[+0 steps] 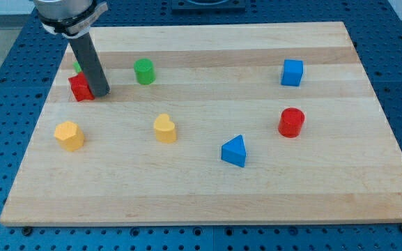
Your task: Move the red circle towards top right of yellow heart
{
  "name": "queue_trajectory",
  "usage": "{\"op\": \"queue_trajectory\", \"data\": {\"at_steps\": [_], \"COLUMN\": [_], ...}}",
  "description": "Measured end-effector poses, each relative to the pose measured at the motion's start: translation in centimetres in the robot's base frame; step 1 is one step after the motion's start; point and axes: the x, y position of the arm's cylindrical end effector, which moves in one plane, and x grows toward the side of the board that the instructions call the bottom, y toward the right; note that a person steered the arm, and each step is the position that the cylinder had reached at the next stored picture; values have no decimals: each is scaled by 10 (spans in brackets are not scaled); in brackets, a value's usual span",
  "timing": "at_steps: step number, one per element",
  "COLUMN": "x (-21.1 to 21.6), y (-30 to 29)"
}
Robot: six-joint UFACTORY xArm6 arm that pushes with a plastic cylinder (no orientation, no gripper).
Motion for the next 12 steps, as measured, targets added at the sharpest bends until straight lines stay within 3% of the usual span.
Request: {"op": "queue_trajectory", "data": {"at_steps": [1, 4, 5, 6, 7, 9, 10, 12], "x": [20, 27, 47, 91, 94, 15, 8, 17], "y": [77, 384, 457, 461, 396, 191, 208, 367]}}
